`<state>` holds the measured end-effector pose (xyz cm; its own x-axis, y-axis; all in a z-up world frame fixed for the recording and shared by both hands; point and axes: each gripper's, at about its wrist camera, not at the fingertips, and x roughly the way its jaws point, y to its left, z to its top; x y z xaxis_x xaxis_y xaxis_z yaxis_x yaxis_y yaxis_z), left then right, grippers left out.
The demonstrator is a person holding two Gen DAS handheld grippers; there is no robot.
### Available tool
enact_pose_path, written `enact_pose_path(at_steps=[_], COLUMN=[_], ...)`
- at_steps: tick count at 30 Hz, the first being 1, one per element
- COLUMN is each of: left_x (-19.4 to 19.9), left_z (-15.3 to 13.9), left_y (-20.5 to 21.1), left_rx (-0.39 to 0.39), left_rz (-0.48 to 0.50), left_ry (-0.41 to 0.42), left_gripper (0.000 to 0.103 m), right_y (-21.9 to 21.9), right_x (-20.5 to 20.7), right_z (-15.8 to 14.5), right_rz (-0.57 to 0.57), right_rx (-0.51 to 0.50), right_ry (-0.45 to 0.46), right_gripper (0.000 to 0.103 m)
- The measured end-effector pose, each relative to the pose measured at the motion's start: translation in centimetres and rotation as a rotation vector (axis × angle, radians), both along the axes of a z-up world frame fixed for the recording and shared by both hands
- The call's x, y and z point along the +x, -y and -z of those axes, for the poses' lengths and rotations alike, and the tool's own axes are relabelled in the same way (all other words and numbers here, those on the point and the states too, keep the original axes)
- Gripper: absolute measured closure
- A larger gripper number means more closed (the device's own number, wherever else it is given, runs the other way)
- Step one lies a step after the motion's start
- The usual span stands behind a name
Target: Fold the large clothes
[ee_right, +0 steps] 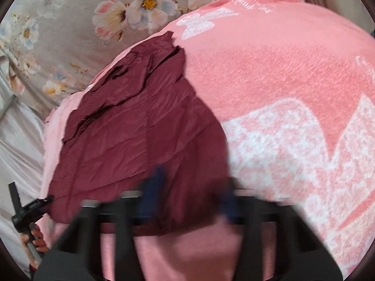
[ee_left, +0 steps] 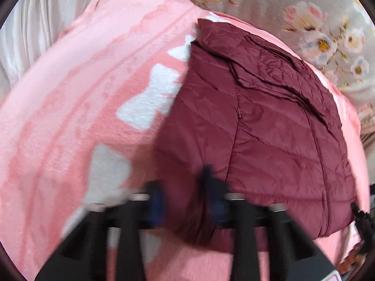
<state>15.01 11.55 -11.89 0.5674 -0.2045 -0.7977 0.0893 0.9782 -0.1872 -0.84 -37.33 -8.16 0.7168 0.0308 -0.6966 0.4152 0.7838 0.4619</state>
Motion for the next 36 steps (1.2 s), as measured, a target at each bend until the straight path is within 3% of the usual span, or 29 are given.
enact_pose_path(at_steps=[2,5,9,13,18,21,24,28,31,36], left_x=[-0.8,-3.0,-7.1,-10.3,-8.4,-4.1,0.9,8.5,13.9,19.7], left_z=[-1.0,-3.5,-8.6,-14.4,-19.7,-21.8,-22.2,-20.3,-16.9,-10.6], left_y=[-0.3,-1.5,-3.9,-5.7,-3.9,-0.2,3.6,7.9,10.3,11.9], left_rx=[-0.026,-0.087,-0.163,-0.205,-0.178,-0.083,0.022,0.14,0.211,0.278], left_rz=[0.016,0.057,0.106,0.117,0.122,0.094,0.056,0.007,-0.02,-0.037], left_ry=[0.015,0.046,0.134,0.237,0.35,0.401,0.416,0.373,0.306,0.202], left_gripper=[0.1,0.101,0.101,0.101,0.101,0.101,0.1,0.1,0.1,0.1], right_y=[-0.2,-0.8,-2.3,-3.1,-2.8,-1.3,0.8,2.5,3.4,4.5], right_x=[-1.2,-4.0,-9.0,-11.4,-8.5,-2.8,3.4,11.1,16.8,22.4], right_z=[-1.2,-4.3,-10.5,-15.9,-20.4,-21.2,-20.7,-18.6,-14.7,-9.3], right_rz=[-0.002,-0.02,-0.063,-0.058,-0.046,-0.008,0.044,0.107,0.125,0.132], right_rx=[0.005,-0.016,-0.129,-0.207,-0.293,-0.339,-0.319,-0.329,-0.314,-0.311], right_ry=[0.042,0.124,0.248,0.368,0.47,0.458,0.413,0.314,0.216,0.106], right_gripper=[0.097,0.099,0.099,0.099,0.099,0.099,0.099,0.099,0.099,0.099])
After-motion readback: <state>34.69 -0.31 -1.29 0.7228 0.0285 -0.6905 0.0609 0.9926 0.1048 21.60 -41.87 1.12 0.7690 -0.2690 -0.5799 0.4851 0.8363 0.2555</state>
